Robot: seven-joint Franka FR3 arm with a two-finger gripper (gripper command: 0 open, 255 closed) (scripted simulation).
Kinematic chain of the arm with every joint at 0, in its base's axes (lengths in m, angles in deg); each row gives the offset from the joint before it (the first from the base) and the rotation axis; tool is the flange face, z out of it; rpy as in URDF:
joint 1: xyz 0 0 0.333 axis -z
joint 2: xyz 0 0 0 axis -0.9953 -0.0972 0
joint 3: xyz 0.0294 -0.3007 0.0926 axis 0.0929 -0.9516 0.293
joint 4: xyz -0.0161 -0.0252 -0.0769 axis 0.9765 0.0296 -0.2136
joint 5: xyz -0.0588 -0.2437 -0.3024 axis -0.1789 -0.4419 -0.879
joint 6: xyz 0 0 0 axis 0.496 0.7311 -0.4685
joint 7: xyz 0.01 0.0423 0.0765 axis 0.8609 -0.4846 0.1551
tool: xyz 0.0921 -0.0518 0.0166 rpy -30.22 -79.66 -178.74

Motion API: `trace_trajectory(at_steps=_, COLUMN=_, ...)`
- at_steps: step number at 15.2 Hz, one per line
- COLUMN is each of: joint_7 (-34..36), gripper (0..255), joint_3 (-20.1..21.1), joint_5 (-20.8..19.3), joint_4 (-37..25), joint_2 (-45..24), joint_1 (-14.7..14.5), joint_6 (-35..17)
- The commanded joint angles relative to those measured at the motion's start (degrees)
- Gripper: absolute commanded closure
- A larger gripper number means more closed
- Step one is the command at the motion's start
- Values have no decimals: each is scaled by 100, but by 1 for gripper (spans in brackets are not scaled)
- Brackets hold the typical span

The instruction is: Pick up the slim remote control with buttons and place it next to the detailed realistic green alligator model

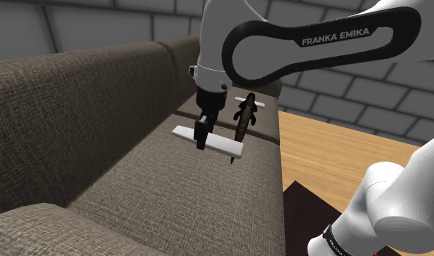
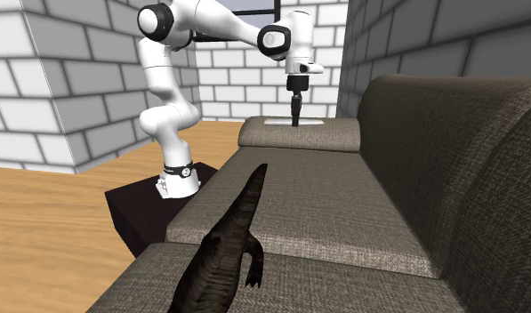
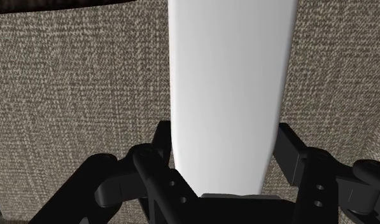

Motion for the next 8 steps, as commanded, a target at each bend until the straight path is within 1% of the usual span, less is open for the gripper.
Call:
trace_trajectory(at_steps=1, joint_7=-233, gripper=255, joint_3=-143, joint_5=-82, joint_4=-217, joint_2=-207, joint_1=125, joint_6=19)
trace_trajectory(at_steps=8, joint_7=-953, gripper=255, joint_3=-561, joint_5=-287, joint_4=-1065, joint_2=-964, joint_1=509, joint_6=129)
